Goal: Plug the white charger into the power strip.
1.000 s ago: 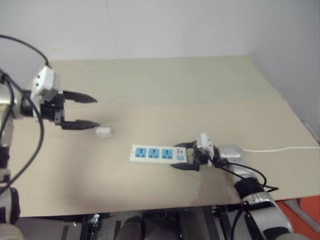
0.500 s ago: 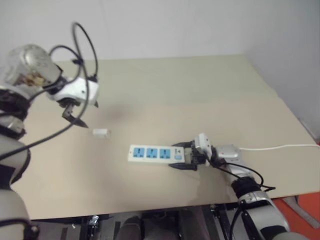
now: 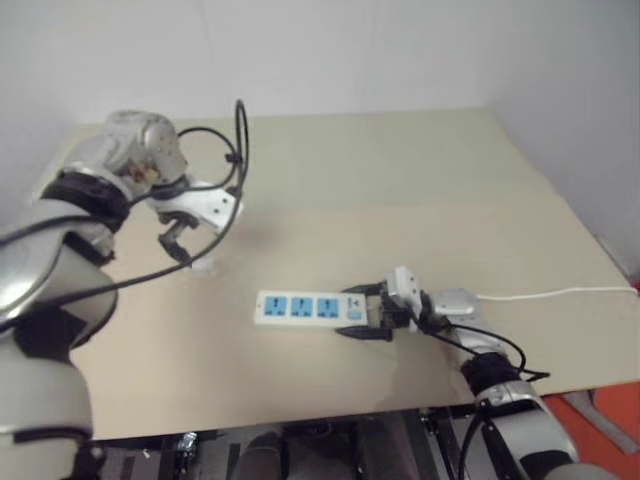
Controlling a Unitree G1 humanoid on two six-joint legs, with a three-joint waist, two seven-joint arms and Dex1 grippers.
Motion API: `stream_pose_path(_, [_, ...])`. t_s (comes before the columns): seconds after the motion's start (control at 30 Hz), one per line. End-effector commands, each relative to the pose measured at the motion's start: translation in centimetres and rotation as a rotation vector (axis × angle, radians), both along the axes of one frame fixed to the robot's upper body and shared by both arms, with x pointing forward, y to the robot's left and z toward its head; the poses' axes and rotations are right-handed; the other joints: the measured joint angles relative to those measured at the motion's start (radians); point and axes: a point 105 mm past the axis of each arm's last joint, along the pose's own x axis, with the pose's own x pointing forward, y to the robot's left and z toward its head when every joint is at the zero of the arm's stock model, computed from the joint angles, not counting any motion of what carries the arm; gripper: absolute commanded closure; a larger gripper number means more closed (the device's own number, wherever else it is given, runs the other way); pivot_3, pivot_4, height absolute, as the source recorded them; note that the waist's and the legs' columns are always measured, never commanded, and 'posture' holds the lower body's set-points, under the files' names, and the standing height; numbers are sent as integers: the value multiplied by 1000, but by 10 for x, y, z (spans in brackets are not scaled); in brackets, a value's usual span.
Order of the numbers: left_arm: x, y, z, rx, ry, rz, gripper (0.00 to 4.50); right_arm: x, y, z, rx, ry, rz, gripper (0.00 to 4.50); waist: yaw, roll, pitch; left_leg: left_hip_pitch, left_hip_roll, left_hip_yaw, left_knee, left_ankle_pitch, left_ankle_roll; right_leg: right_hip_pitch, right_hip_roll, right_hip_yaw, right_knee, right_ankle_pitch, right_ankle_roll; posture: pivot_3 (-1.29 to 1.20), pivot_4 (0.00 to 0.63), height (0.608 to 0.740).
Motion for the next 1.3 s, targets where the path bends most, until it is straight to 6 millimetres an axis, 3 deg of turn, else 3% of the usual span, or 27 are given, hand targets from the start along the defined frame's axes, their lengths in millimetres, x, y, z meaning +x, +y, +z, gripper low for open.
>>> stream_pose_path(0.03, [-2,5,-4,-9,3,31,0,-3,4,-5,-11,23,12,1071,1,0,0,0,0,0,0,0,0,0,0,0,0,0,0,0,150,740])
stream_pose_path(0.57, [-1,7,-41,-46,14,132,0,-4,0,-4,-9,34,-18,1071,3,0,0,0,0,0,1,0,0,-1,0,1,2,0,0,0,150,740])
stream_pose_path(1.0, [7,5,-56,-76,-39,196,0,-4,-5,-2,-20,36,-34,1071,6,0,0,0,0,0,1,0,0,-1,-1,1,3,0,0,0,150,740])
stream_pose_path(1.13, [8,5,-59,-64,-47,201,858,-4,-6,-2,-22,39,-38,1071,8,0,0,0,-1,0,1,0,0,-1,-1,1,3,0,0,0,150,740])
stream_pose_path(1.3, [11,8,-60,-53,-69,209,2508,-6,-6,-1,-20,49,-41,1071,9,0,0,0,-1,0,1,0,0,-1,-1,1,3,0,0,0,150,740])
